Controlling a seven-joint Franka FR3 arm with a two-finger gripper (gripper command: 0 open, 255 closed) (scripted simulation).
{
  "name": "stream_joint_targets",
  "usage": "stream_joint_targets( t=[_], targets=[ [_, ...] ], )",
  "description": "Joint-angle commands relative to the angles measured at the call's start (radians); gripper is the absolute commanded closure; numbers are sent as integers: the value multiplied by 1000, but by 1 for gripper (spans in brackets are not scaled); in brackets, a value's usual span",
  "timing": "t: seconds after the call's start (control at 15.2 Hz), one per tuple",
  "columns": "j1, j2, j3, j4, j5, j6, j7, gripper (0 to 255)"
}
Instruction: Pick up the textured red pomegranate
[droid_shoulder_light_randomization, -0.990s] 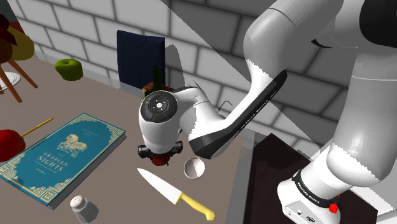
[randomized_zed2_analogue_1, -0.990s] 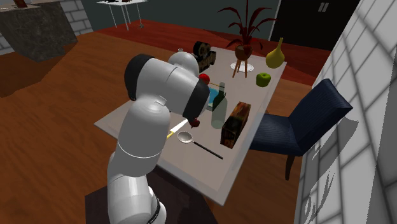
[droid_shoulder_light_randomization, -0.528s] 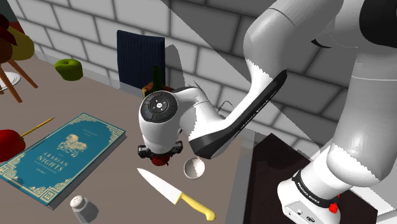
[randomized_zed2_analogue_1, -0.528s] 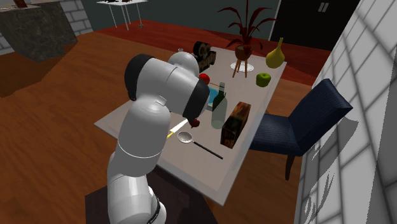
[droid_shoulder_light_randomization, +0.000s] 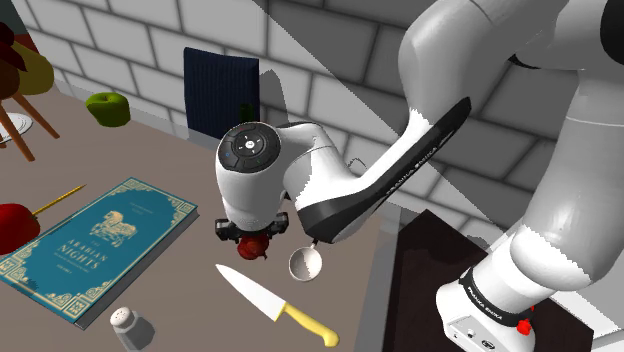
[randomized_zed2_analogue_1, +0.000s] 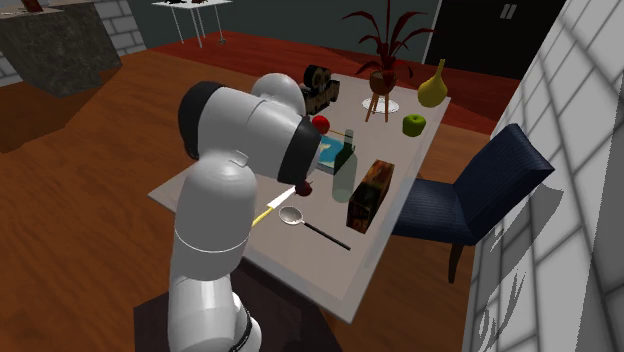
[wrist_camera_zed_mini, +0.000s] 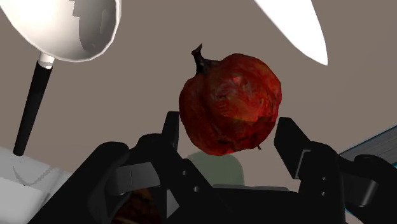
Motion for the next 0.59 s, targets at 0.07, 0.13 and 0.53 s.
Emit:
stream_joint_targets(
  t=[0.07,0.13,0.53],
  targets=[
    [-30,-37,35,1,51,-12,-39,255],
    [-40,-50,46,1,68,-16,-52,255],
    [-94,-118,105,7,158,-38,-122,255]
  ],
)
